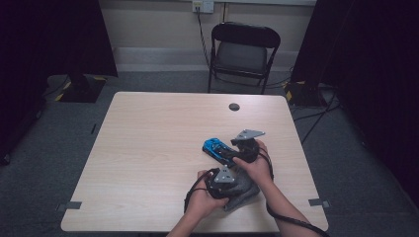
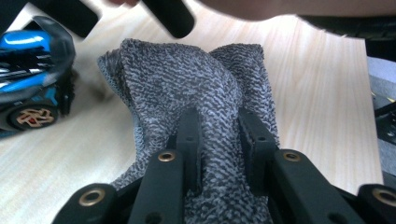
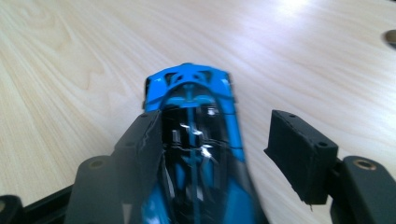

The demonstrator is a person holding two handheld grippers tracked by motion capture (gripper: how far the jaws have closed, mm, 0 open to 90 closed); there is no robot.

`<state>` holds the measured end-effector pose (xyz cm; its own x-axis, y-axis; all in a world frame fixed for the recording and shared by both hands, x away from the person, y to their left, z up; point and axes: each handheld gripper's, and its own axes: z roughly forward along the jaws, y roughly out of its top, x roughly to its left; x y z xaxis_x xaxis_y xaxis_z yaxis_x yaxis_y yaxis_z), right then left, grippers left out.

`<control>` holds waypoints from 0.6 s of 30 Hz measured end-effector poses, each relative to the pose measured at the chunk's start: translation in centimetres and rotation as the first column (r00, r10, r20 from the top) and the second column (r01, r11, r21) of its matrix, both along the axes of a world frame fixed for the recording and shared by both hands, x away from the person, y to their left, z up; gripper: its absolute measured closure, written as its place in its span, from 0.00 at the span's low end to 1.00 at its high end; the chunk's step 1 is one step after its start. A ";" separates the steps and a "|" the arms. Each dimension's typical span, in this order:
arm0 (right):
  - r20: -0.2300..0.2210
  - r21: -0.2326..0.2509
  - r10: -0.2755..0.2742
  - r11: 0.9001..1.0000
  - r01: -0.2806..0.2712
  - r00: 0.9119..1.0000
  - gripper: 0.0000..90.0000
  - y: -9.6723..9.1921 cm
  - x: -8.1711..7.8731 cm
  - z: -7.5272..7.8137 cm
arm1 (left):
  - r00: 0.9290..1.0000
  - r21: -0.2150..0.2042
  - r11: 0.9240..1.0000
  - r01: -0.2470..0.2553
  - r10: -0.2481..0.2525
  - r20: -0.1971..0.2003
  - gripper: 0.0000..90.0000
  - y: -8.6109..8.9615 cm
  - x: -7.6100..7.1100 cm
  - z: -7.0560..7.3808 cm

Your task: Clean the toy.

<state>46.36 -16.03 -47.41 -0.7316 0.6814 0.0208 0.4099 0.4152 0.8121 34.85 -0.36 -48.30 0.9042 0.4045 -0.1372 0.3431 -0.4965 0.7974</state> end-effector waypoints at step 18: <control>0.035 0.028 -0.170 0.985 0.169 0.985 0.41 -9.3 -1.6 1.9 | 0.997 0.000 0.999 -0.050 0.050 0.052 0.81 -3.9 3.2 0.5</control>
